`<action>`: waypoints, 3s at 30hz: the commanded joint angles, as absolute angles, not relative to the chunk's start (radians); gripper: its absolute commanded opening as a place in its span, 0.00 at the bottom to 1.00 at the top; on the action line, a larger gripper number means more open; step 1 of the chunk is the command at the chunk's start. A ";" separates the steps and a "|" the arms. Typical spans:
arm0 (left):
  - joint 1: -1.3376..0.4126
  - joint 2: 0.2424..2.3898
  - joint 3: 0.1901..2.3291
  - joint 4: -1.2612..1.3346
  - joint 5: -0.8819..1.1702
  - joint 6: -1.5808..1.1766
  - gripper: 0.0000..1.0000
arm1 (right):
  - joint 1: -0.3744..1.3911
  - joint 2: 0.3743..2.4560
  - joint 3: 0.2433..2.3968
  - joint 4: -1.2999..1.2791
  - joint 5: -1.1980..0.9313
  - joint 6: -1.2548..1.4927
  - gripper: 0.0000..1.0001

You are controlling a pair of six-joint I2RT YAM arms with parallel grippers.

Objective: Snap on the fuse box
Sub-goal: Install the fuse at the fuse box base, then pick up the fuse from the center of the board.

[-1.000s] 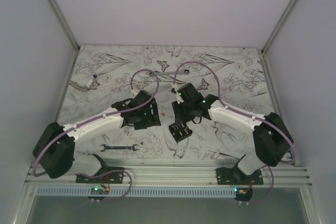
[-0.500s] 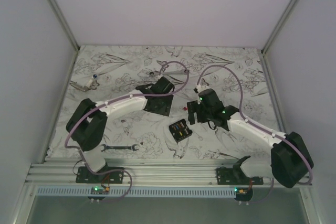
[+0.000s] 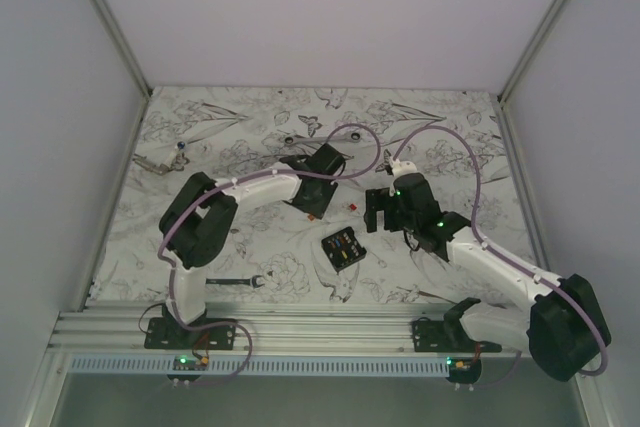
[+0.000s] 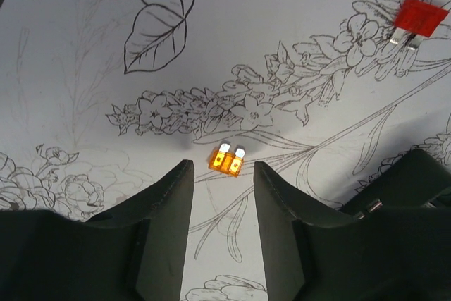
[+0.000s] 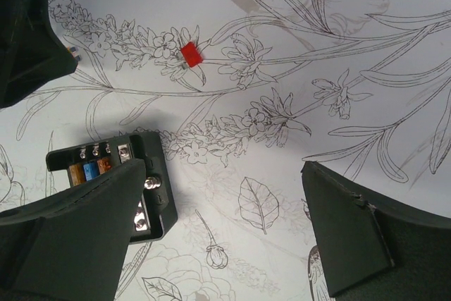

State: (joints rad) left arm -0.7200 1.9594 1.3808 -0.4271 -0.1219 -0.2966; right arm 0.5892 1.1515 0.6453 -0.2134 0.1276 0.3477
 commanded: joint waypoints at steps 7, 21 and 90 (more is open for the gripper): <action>-0.716 2.022 1.430 -0.494 -0.081 -0.255 0.43 | 0.580 1.142 0.641 -0.178 0.143 0.352 1.00; -0.710 2.033 1.433 -0.556 -0.019 -0.303 0.29 | 0.580 1.141 0.644 -0.181 0.140 0.355 1.00; -0.710 1.289 1.007 -0.489 -0.211 -1.474 0.13 | 0.919 1.157 0.505 0.586 0.042 0.554 0.84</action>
State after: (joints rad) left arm -0.7086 1.3697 1.0649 -0.5312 -0.1875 -1.3521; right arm 0.8745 1.1324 0.5060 0.3859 -0.0223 0.5102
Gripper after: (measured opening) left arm 0.238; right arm 0.857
